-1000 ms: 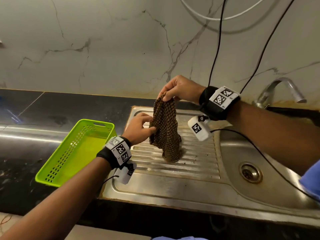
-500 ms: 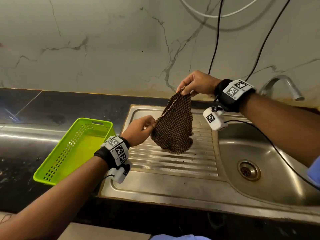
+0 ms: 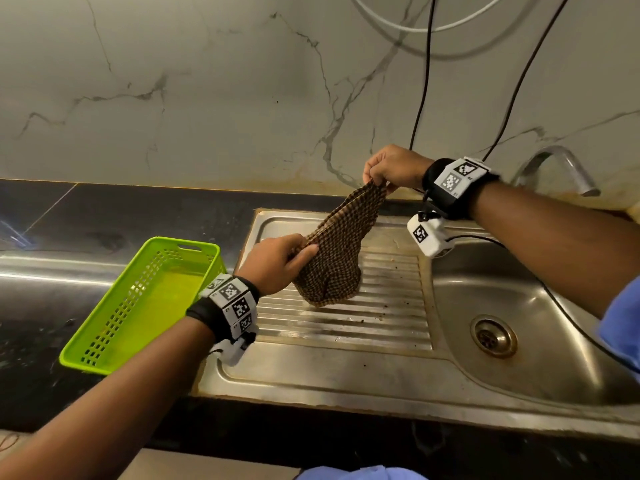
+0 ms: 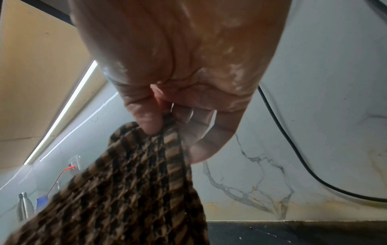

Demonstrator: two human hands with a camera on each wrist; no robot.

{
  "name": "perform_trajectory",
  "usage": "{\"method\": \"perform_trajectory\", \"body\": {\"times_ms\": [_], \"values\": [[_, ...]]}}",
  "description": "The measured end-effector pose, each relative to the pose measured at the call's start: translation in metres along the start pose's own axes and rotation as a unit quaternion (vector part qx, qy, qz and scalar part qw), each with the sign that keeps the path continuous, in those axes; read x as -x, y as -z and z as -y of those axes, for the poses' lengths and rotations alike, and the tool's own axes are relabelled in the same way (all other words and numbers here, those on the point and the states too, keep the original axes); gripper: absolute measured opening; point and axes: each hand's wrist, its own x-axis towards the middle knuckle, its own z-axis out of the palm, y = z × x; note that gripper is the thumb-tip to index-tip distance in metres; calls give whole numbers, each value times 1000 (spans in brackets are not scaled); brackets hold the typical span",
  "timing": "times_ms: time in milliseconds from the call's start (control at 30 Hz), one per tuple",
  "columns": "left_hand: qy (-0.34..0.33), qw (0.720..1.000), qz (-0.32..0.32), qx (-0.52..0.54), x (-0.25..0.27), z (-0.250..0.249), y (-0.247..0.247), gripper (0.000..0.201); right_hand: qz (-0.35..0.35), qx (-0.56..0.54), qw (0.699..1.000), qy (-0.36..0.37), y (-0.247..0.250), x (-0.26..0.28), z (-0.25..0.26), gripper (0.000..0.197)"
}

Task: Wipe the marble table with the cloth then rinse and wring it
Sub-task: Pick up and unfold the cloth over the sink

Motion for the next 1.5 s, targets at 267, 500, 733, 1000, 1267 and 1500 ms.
{"method": "perform_trajectory", "body": {"times_ms": [267, 500, 733, 1000, 1267, 1500], "values": [[-5, 989, -46, -144, 4, 7, 49, 18, 95, 170, 981, -21, -3, 8, -16, 29], [3, 983, -121, -140, 12, -5, 71, 34, 63, 181, 981, 31, -4, 10, -10, 21], [98, 988, -15, -118, -1, 1, 77, 6, 4, 235, 972, 24, -17, 6, -5, 14], [95, 992, 32, -70, -5, -2, 100, 8, 87, 156, 984, -6, -10, 1, -3, 16], [56, 981, -155, -99, -10, 2, 106, 8, -34, 212, 975, 49, -17, -9, -2, 10], [108, 977, -179, -40, -5, 19, 84, 10, -102, 168, 978, 76, -22, -9, 7, 15]]}}
